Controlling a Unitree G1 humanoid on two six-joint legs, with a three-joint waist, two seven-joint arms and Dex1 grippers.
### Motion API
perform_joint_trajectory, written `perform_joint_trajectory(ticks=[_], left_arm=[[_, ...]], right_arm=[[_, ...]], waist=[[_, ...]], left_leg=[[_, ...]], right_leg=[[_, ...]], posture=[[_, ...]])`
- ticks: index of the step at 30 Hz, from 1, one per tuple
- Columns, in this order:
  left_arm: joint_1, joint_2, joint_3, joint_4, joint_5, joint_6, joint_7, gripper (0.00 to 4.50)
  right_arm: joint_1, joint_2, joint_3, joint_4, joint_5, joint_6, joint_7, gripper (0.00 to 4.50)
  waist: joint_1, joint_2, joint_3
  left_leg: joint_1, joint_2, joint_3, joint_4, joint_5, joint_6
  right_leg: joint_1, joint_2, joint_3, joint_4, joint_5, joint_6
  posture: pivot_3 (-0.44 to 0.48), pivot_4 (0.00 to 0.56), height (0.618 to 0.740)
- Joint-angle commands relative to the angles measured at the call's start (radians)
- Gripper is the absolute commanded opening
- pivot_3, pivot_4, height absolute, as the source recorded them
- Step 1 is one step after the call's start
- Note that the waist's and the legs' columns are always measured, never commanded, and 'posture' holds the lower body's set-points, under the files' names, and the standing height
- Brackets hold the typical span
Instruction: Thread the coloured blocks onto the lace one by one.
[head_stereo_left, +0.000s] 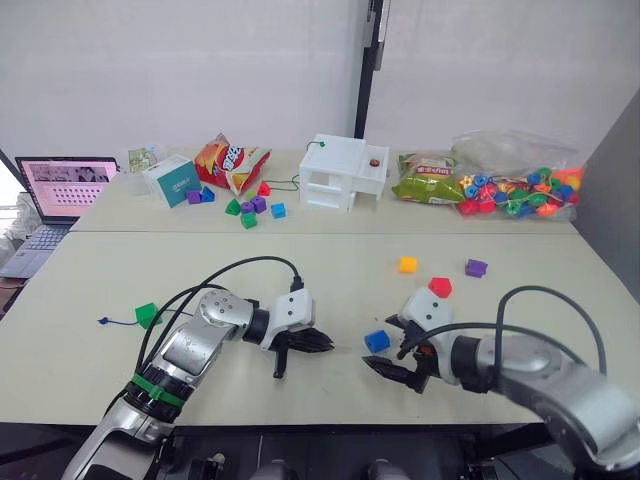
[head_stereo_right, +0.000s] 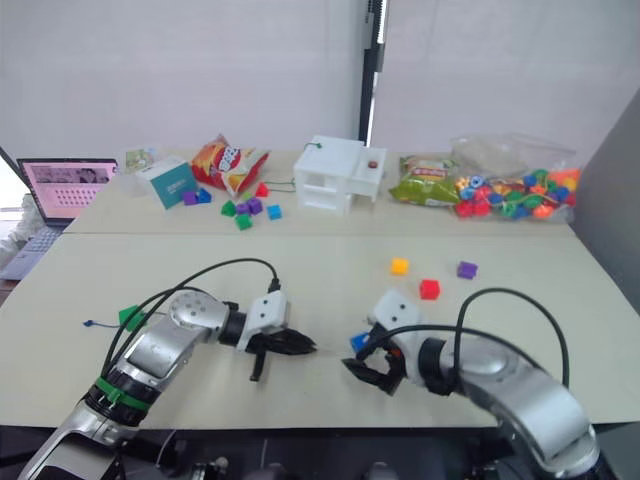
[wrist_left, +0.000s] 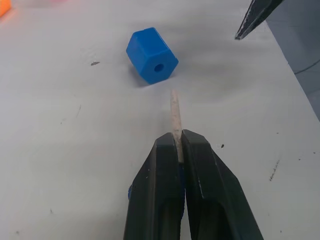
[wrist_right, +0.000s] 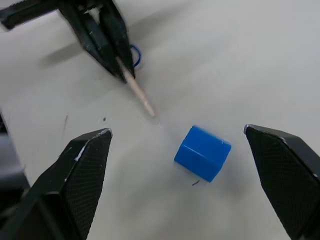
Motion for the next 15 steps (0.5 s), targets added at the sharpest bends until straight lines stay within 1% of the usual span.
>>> perform_joint_trajectory(ticks=[1,4,6,10,12,14,15], left_arm=[[0.003,0.009,0.015,-0.057,-0.022,0.017,0.002,0.0],[0.016,0.012,0.02,-0.088,-0.031,0.046,0.009,0.0],[0.027,0.012,0.021,-0.107,-0.033,0.06,0.018,0.0],[0.042,0.018,0.025,-0.134,-0.036,0.079,0.034,0.0],[0.046,0.024,0.028,-0.145,-0.039,0.086,0.039,0.0],[0.047,0.028,0.029,-0.15,-0.043,0.09,0.042,0.0],[0.047,0.03,0.029,-0.152,-0.045,0.092,0.044,0.0]], right_arm=[[-0.118,-0.052,0.126,0.191,-0.129,-0.253,0.215,4.47],[-0.243,-0.025,0.235,0.422,-0.25,-0.476,0.359,4.47],[-0.3,0.005,0.279,0.557,-0.305,-0.593,0.433,4.47],[-0.335,0.027,0.304,0.69,-0.348,-0.721,0.551,4.47],[-0.344,0.041,0.299,0.729,-0.364,-0.762,0.579,4.47],[-0.35,0.059,0.289,0.755,-0.378,-0.782,0.59,3.95],[-0.351,0.069,0.283,0.765,-0.378,-0.789,0.595,3.59]], waist=[[-0.001,0.0,0.0],[0.001,0.0,0.0],[0.002,0.0,0.0],[0.011,0.0,0.0],[0.011,0.0,0.0],[0.011,0.0,0.0],[0.011,0.0,0.0]], left_leg=[[0.0,0.0,0.0,0.0,0.0,0.0],[0.0,0.002,0.001,0.0,0.0,0.0],[-0.001,0.001,0.001,0.0,0.0,0.0],[-0.002,0.001,0.001,0.0,0.0,0.0],[-0.002,0.001,0.001,0.0,0.0,0.0],[-0.002,0.001,0.001,0.001,0.0,0.0],[-0.002,0.001,0.001,0.0,0.0,0.0]], right_leg=[[0.0,0.0,0.0,0.0,0.0,0.0],[0.0,0.001,0.0,0.0,0.0,0.0],[-0.001,0.001,0.001,0.0,0.0,0.0],[-0.002,0.001,0.0,0.0,0.0,0.0],[-0.002,0.0,0.001,0.0,0.0,0.0],[-0.002,0.0,0.001,0.0,0.0,0.0],[-0.002,0.0,0.001,0.0,0.0,0.0]], posture=[[0.0,0.15,0.74],[0.0,0.15,0.74],[0.0,0.15,0.74],[0.0,0.15,0.74],[0.0,0.15,0.74],[0.0,0.15,0.74],[0.0,0.15,0.74]])
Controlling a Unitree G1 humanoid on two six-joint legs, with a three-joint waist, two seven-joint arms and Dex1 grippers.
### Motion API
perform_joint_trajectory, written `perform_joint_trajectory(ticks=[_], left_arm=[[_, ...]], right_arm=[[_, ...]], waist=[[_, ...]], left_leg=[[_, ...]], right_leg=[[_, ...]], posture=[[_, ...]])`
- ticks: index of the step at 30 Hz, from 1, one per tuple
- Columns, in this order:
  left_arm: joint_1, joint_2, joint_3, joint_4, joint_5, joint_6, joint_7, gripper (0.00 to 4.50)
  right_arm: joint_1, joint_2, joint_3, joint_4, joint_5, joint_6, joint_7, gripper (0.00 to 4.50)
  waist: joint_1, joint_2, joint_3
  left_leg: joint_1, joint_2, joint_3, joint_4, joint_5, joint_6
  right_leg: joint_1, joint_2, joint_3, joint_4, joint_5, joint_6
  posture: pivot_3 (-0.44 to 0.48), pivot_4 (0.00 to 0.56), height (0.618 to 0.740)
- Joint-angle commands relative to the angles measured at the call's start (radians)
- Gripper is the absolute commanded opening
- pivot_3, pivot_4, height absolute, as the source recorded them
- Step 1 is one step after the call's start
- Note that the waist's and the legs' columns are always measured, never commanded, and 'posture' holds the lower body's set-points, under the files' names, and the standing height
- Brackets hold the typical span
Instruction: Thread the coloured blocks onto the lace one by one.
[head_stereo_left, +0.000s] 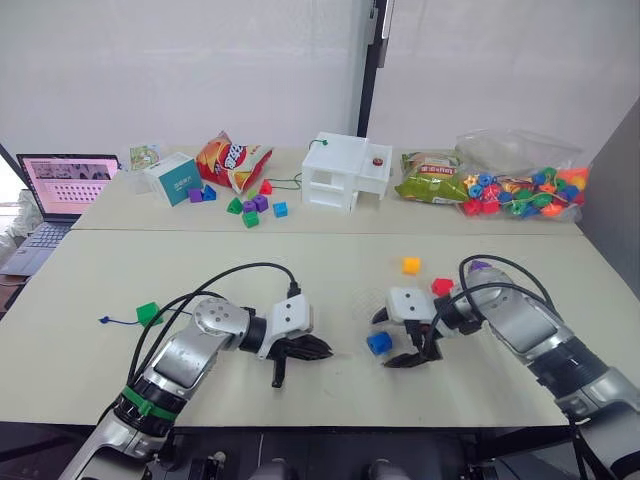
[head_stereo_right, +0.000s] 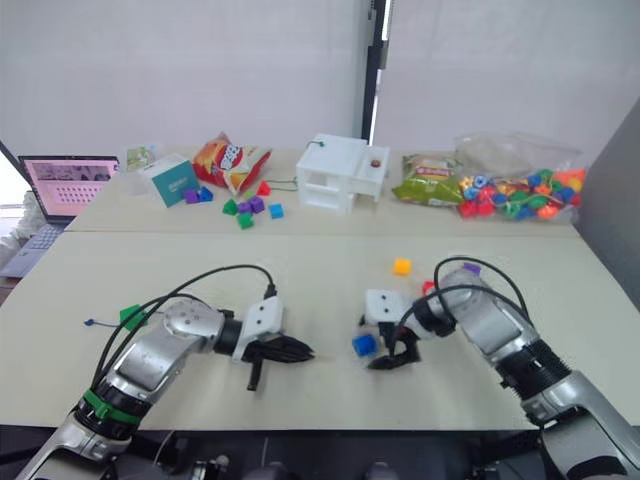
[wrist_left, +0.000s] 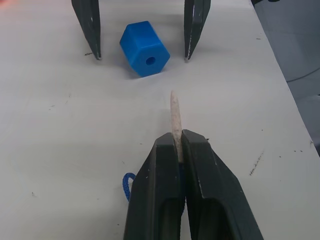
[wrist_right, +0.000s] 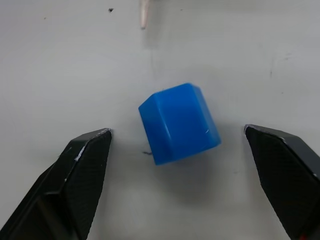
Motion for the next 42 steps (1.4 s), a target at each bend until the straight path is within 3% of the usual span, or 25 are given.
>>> perform_joint_trajectory(ticks=[1,7,17,42], left_arm=[[-0.001,0.008,0.022,-0.044,-0.022,0.009,0.009,0.0],[-0.001,0.011,0.016,-0.063,-0.026,0.03,0.025,0.0],[-0.054,-0.008,-0.032,-0.082,0.043,0.124,0.126,0.0],[-0.062,-0.04,-0.071,-0.111,0.031,0.173,0.134,0.0]], right_arm=[[-0.018,0.027,-0.035,0.018,-0.008,-0.039,0.021,3.28],[0.031,0.059,-0.082,-0.033,0.005,0.01,-0.015,1.3],[0.157,0.059,-0.11,-0.332,-0.01,0.292,-0.141,1.29],[0.143,0.082,-0.099,-0.388,-0.022,0.446,-0.203,1.29]], waist=[[0.0,0.0,0.0],[0.003,0.0,0.0],[0.015,0.0,0.0],[0.013,0.0,0.0]], left_leg=[[0.0,0.0,0.0,0.0,0.0,0.0],[0.0,-0.001,0.0,0.0,0.0,0.0],[0.0,-0.002,-0.001,0.0,0.0,0.0],[0.0,-0.003,-0.001,0.0,0.0,0.0]], right_leg=[[0.0,0.0,0.0,0.0,0.0,0.0],[0.0,-0.001,0.0,0.001,0.0,0.0],[0.0,-0.003,0.0,0.002,0.0,0.0],[0.0,-0.002,0.0,0.002,0.0,0.0]], posture=[[0.0,0.15,0.74],[0.0,0.15,0.74],[0.0,0.15,0.74],[0.0,0.15,0.74]])
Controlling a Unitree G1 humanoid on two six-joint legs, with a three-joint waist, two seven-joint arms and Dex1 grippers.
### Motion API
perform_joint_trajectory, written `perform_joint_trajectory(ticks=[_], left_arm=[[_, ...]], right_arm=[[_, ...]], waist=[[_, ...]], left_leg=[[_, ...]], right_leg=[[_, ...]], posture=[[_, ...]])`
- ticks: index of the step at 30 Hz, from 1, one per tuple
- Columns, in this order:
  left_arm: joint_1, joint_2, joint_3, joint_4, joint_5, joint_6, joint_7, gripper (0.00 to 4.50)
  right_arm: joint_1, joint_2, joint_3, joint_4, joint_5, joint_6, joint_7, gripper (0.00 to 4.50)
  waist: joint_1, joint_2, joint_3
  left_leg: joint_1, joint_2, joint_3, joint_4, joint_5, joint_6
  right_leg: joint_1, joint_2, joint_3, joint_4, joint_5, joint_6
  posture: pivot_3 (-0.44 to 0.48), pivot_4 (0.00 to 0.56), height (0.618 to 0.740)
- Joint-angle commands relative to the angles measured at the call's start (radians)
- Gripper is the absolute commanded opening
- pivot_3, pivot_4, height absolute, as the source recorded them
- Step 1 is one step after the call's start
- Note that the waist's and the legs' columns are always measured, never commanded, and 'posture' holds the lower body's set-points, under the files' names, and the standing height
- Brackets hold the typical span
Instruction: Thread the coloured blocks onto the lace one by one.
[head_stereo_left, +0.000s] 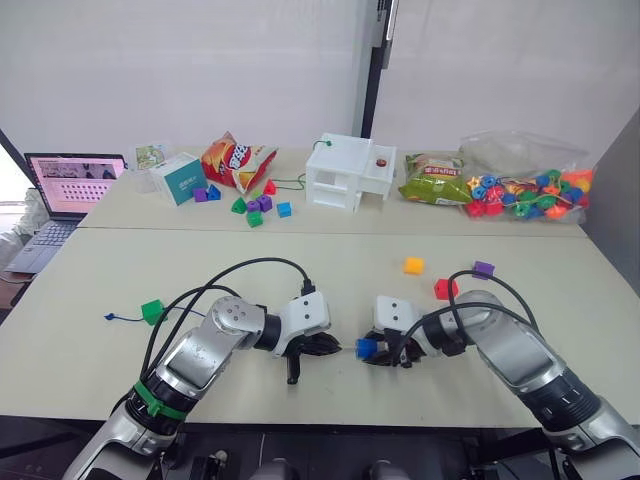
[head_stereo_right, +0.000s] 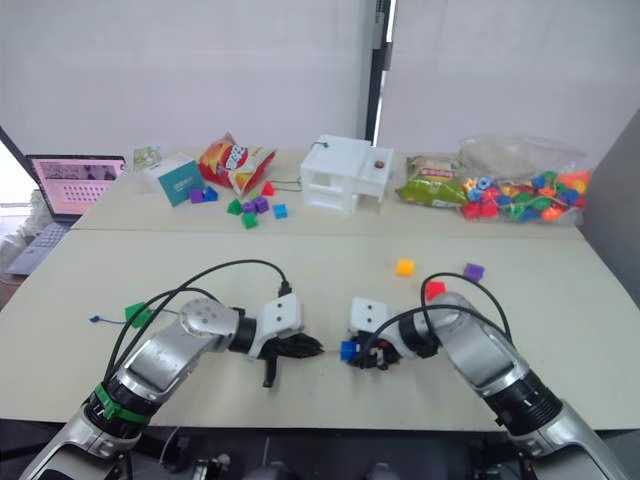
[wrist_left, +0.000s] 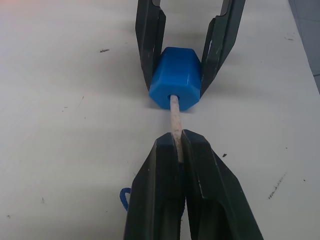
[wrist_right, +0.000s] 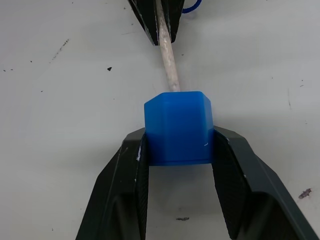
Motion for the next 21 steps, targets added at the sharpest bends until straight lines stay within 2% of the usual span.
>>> perform_joint_trajectory(ticks=[1,10,16,21], left_arm=[[-0.016,-0.009,-0.002,-0.034,-0.009,0.003,0.005,0.0],[-0.049,-0.07,-0.032,-0.01,-0.003,0.012,0.025,0.0],[-0.071,-0.149,-0.035,0.014,-0.019,0.019,0.04,0.0],[-0.072,-0.152,-0.031,0.023,-0.015,0.018,0.028,0.0]], right_arm=[[-0.018,0.008,-0.011,-0.034,0.01,0.013,-0.01,1.29],[-0.021,0.019,-0.005,-0.059,0.014,0.046,-0.019,1.29],[-0.02,0.026,-0.001,-0.069,0.017,0.066,-0.033,1.29],[-0.017,0.028,-0.002,-0.073,0.018,0.075,-0.037,1.29]], waist=[[0.0,0.0,0.0],[0.002,0.0,0.0],[0.004,0.0,0.0],[0.003,0.0,0.0]], left_leg=[[0.0,0.0,0.0,0.0,0.0,0.0],[0.0,0.0,0.0,0.0,0.0,0.0],[0.0,-0.001,0.0,0.001,0.0,0.0],[0.0,-0.001,-0.001,0.001,0.0,0.0]], right_leg=[[0.0,0.0,0.0,0.0,0.0,0.0],[0.0,0.0,0.0,0.0,0.0,0.0],[0.001,-0.001,0.0,0.0,0.0,0.0],[0.001,0.0,0.0,0.0,0.0,0.0]], posture=[[0.0,0.15,0.74],[0.0,0.15,0.74],[0.0,0.15,0.74],[0.0,0.15,0.74]])
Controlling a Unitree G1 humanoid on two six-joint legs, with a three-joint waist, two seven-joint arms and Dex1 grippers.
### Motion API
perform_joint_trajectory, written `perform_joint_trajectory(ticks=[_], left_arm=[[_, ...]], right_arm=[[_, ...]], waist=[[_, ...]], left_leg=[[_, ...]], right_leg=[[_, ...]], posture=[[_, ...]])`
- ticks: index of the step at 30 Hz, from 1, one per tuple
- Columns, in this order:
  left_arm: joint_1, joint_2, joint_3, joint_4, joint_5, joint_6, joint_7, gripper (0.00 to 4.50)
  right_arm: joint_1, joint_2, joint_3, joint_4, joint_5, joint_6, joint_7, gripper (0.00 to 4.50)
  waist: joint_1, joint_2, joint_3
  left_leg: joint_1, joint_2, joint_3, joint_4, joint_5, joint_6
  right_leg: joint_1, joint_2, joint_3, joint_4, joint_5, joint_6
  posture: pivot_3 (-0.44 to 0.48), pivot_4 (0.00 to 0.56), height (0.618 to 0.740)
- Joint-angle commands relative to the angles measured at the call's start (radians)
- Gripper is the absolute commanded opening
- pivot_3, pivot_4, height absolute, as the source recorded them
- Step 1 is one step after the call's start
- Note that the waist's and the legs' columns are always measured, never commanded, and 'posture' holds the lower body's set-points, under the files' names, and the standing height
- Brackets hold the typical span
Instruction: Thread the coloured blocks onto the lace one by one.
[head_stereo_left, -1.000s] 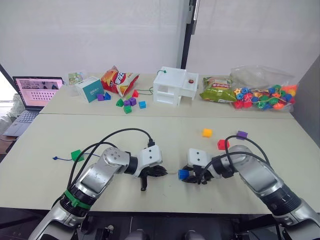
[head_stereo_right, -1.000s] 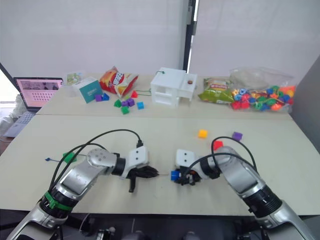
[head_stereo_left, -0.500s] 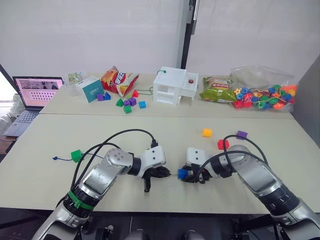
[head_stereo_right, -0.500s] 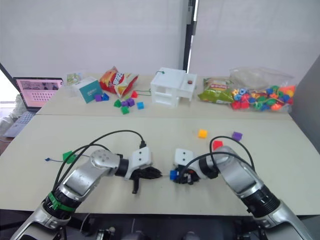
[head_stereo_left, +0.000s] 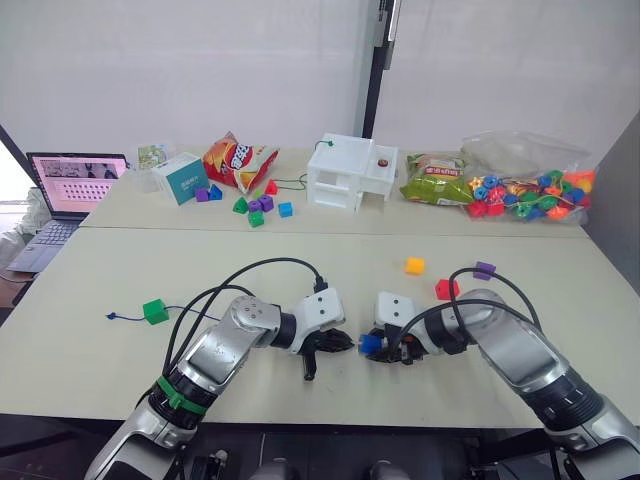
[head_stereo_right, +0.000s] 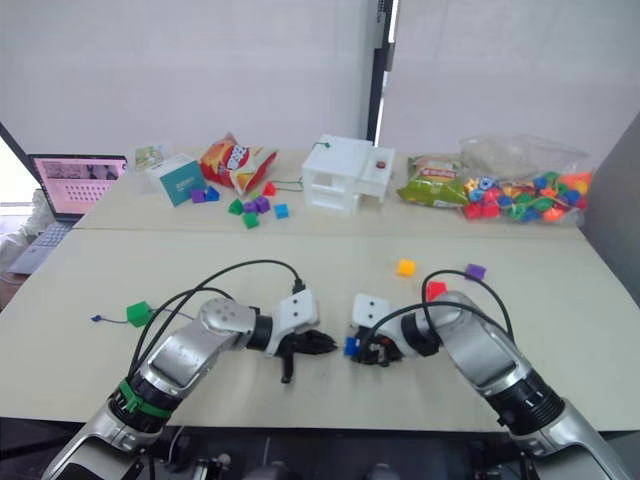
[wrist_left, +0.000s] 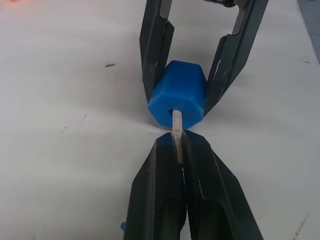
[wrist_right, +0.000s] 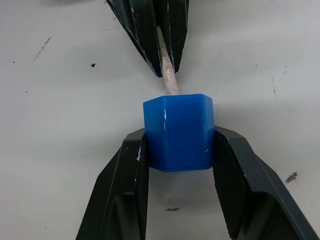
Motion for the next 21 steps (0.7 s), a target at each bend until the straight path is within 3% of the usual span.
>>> perform_joint_trajectory(ticks=[1,10,21], left_arm=[[-0.033,-0.038,-0.011,-0.037,-0.035,-0.017,-0.012,0.0],[-0.072,-0.009,-0.061,-0.033,0.009,-0.021,-0.043,0.0],[-0.031,-0.056,-0.034,0.021,0.01,-0.066,0.001,0.0]], right_arm=[[-0.013,0.025,0.003,-0.048,0.02,0.004,-0.008,1.29],[-0.017,0.031,0.003,-0.058,0.026,0.025,-0.009,1.29],[-0.011,0.035,0.0,-0.071,0.03,0.043,-0.019,1.29]], waist=[[0.0,0.0,0.0],[0.0,0.0,0.0],[-0.002,0.0,0.0]], left_leg=[[0.0,0.0,0.0,0.0,0.0,0.0],[0.0,0.0,0.0,0.0,0.0,0.0],[0.0,0.0,0.0,0.0,0.0,0.0]], right_leg=[[0.0,0.0,0.0,0.0,0.0,0.0],[0.0,0.0,0.0,0.0,0.0,0.0],[0.0,0.0,0.0,0.0,0.0,0.0]], posture=[[0.0,0.15,0.74],[0.0,0.15,0.74],[0.0,0.15,0.74]])
